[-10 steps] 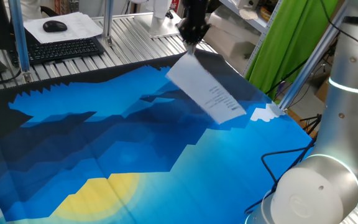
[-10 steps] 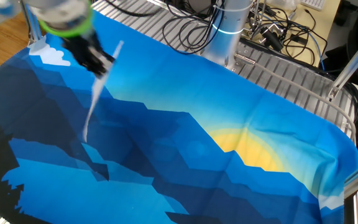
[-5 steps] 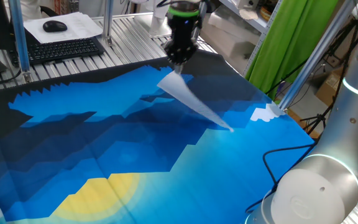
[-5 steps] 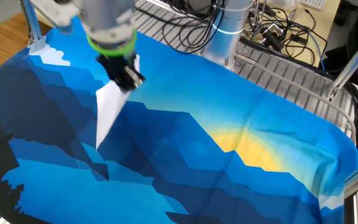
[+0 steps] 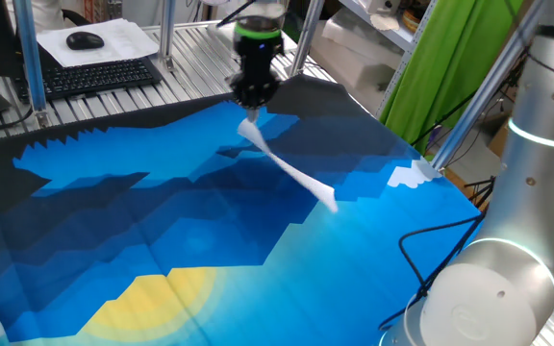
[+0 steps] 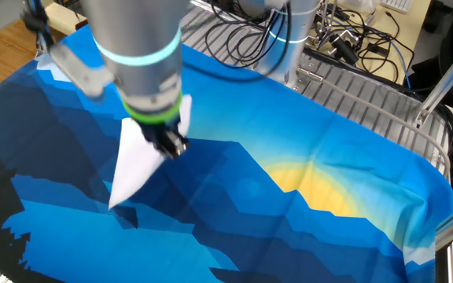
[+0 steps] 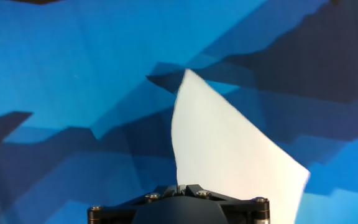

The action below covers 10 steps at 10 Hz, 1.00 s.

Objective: Flip over and spread out the paper that is laid flat on the table

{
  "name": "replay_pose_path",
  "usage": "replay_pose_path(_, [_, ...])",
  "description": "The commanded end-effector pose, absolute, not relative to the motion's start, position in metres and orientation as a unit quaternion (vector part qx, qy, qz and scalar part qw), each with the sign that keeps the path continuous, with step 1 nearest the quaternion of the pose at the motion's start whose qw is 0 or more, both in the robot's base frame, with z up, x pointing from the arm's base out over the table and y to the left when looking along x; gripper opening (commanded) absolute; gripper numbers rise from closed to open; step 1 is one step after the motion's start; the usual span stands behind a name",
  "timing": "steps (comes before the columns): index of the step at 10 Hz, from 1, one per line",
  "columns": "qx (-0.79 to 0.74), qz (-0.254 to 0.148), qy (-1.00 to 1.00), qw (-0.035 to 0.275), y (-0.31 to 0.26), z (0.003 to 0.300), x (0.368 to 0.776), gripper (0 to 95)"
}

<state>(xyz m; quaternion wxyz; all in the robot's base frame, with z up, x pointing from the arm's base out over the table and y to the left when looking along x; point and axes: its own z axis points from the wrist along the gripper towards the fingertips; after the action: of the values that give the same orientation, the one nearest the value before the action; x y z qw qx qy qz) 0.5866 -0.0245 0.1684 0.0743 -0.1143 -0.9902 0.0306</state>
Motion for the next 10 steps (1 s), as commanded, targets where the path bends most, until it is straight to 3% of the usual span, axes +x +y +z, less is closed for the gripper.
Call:
replay_pose_path(1, [-0.116,0.031,-0.991,0.061,-0.017,0.149,0.591,0.0])
replay_pose_path(4, [-0.120,0.031,-0.991,0.050,-0.006,0.122,0.591,0.0])
replay_pose_path(5, [-0.126,0.031,-0.991,0.041,-0.003,0.109,0.590,19.0])
replay_pose_path(6, [-0.128,0.033,-0.991,0.036,-0.001,0.104,0.588,19.0])
replay_pose_path(8, [-0.132,0.033,-0.990,0.036,0.000,0.104,0.587,57.0])
replay_pose_path(9, [-0.131,0.030,-0.990,0.040,0.001,0.106,0.585,38.0])
replay_pose_path(10, [-0.130,0.030,-0.990,0.042,0.003,0.109,0.584,38.0])
